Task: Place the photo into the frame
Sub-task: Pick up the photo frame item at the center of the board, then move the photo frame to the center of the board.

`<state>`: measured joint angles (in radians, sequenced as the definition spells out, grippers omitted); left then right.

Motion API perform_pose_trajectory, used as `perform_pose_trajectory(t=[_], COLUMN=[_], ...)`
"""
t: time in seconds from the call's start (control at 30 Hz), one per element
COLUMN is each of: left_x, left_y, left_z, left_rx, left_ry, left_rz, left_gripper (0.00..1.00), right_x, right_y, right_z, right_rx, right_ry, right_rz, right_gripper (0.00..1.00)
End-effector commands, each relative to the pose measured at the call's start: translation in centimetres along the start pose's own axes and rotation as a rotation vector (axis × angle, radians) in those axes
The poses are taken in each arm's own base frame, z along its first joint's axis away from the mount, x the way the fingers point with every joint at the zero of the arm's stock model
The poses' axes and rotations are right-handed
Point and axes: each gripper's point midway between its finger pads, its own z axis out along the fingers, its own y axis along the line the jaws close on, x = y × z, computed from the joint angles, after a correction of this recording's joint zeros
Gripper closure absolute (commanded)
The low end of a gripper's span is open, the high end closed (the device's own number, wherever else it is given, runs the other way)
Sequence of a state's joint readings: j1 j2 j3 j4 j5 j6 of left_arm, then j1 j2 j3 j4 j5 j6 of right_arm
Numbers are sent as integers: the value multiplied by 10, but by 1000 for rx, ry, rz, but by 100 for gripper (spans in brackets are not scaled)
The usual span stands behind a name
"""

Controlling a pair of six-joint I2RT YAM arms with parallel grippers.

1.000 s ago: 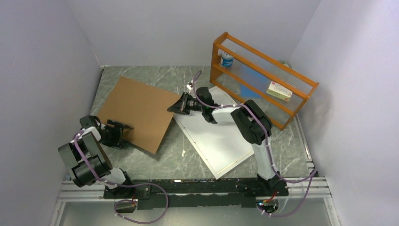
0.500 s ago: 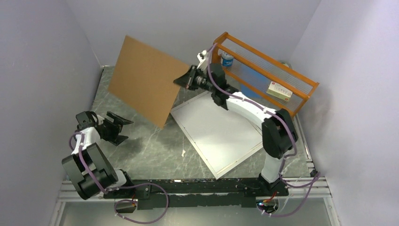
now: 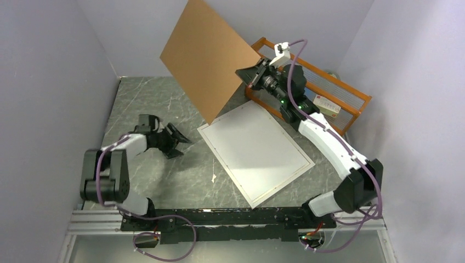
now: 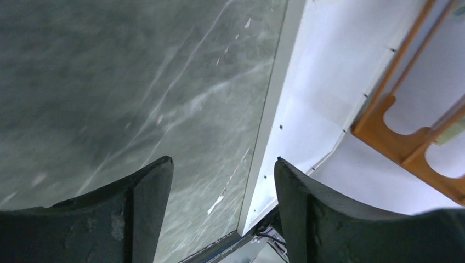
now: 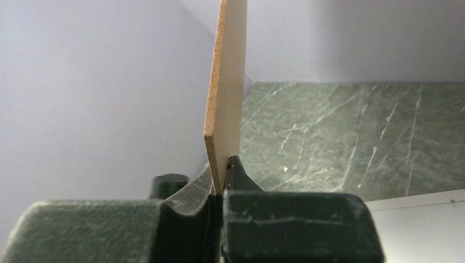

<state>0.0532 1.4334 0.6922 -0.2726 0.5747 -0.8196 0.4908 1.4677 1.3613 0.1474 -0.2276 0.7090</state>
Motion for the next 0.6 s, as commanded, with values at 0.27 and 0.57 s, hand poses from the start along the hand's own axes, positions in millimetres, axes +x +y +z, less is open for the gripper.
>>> perform_pose_trajectory(t=[0.27,0.57], left_x=[-10,-1], left_y=[-43,-20], left_z=[90,111], left_rx=[-230,-401], left_ry=[28,116], left_rz=[95,123], left_gripper=[41,62], right_x=[-69,-70], right_y=[60,55], right_z=[-69,-82], right_rx=[-80,-37], right_ry=[-218,-232], right_rz=[-78,-66], right_gripper=[100,100])
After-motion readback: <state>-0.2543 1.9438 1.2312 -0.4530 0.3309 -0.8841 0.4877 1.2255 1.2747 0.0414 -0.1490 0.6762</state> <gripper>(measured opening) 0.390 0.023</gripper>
